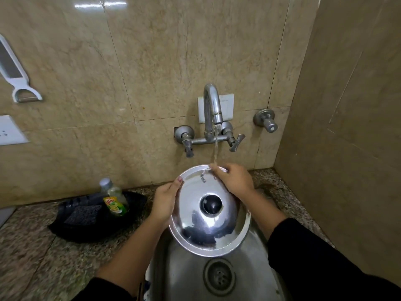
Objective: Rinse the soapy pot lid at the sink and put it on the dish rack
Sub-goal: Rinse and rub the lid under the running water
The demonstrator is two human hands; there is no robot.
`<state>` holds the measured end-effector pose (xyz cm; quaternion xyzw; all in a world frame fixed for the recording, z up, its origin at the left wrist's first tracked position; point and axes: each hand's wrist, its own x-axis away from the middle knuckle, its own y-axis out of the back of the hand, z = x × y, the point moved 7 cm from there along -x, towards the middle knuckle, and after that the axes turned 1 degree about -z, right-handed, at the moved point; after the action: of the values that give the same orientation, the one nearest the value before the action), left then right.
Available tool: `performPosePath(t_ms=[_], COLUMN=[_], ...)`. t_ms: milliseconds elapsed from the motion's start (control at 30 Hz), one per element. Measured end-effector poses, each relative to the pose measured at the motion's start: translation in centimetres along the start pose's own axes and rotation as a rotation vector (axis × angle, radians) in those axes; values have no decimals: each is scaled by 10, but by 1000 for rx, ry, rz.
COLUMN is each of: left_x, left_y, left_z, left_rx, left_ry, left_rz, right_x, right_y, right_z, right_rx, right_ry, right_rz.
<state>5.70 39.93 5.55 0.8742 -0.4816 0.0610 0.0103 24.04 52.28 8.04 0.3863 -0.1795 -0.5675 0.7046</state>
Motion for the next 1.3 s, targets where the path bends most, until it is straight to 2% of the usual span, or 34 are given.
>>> performPosePath(t_ms=[33,100,233,333,433,500,533,633,733,800,900,967,1067,1133,1167,1233,1300], left_x=[2,4,3,5,5,5,5,2,-1,-1,-1,0,-1,-5,-8,-12,-15], left_y=[1,-3,-17,-19,-7,3,6,0,-5,-2,8,12,0,-14,-22,-29,-29], left_z=[3,8,-7,-13,-2,7,10,15,14,11,13,19,20,16,14,13,11], left_rx=[23,-8,-195,-188,-45,19,11,-54,-100,-66,-17,21,24,-19,-38,-53,-64], left_ry=[8,45,39,-1,56,102,113,85,48,30,56,116,163,143,130,119,98], left_rz=[-16,34,220,188,52,-65,-95,-80,-64,-76,-145,-228,-289,-305,-313,-308,-269], right_x=[2,2,1,3,3,10,11,8,7,20,46,46,29,22,20,25,30], right_y=[0,-4,-9,-11,-4,-2,-5,-16,-22,-21,-26,-34,-28,-29,-31,-31,-23], right_z=[-13,-15,29,39,-5,-38,-45,-20,19,20,-7,-31,-42,-24,-11,23,39], right_rx=[3,79,112,42,-93,-25,51,205,186,172,233,159,-209,-319,-212,170,282], right_ry=[-100,-117,125,198,-5,-160,-173,6,273,390,519,388,76,-42,-26,182,401], right_rz=[-14,-15,83,149,1,-76,-81,-50,84,145,134,139,-59,-97,-78,-122,-161])
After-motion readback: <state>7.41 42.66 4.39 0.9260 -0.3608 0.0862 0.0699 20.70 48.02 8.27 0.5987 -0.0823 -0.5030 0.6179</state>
